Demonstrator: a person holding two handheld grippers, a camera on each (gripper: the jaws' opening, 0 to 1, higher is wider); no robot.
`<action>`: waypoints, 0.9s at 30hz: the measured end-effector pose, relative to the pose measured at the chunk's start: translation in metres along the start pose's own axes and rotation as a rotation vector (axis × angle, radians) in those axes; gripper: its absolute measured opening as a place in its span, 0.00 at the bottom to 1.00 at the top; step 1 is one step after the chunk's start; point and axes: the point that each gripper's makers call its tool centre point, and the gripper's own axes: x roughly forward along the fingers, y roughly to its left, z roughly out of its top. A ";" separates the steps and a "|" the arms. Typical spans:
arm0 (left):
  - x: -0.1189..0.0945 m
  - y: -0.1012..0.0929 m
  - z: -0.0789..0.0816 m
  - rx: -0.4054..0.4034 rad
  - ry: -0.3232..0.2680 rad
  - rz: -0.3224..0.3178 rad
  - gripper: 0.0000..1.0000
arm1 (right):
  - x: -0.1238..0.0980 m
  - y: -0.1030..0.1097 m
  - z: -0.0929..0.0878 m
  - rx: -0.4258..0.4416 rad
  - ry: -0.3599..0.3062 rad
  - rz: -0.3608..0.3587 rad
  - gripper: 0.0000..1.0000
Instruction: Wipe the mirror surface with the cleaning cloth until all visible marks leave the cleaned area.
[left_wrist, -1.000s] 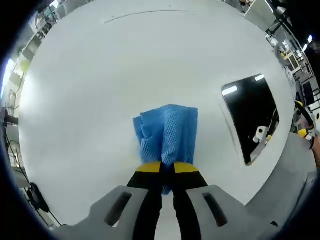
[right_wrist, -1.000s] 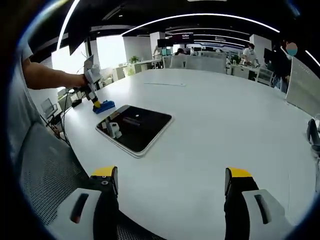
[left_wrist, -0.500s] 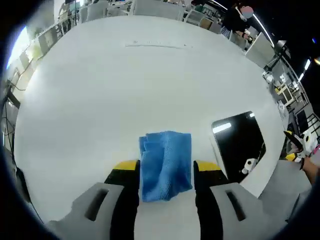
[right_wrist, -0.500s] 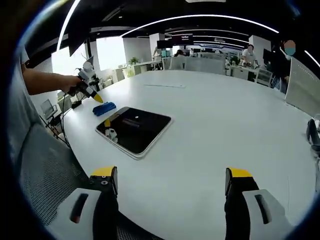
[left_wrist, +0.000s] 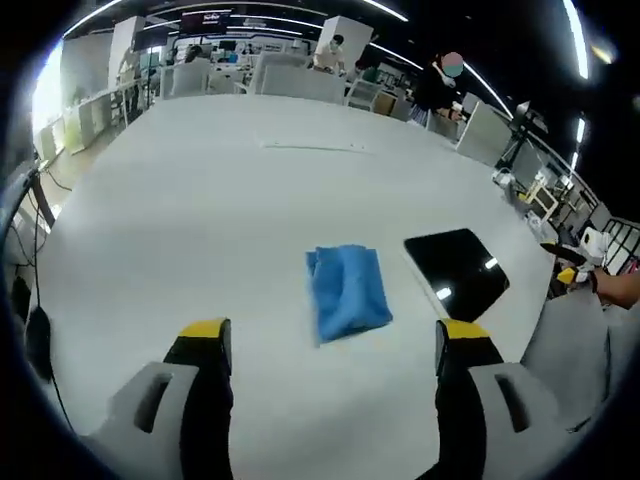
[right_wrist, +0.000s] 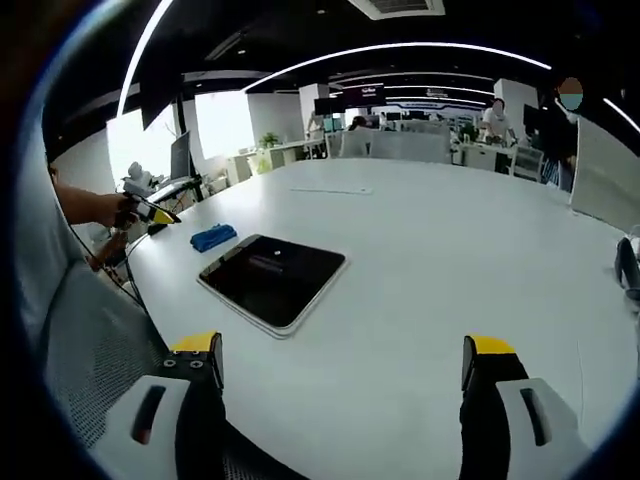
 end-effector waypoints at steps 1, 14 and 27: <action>-0.005 -0.001 -0.005 0.002 -0.010 -0.006 0.88 | 0.000 0.000 0.000 -0.002 0.000 -0.001 0.98; -0.016 -0.020 -0.043 0.062 -0.047 -0.076 0.99 | 0.001 0.001 -0.005 -0.061 0.023 0.004 0.99; -0.015 -0.019 -0.024 0.055 -0.067 -0.074 0.99 | 0.000 -0.001 -0.005 -0.045 0.023 -0.009 0.99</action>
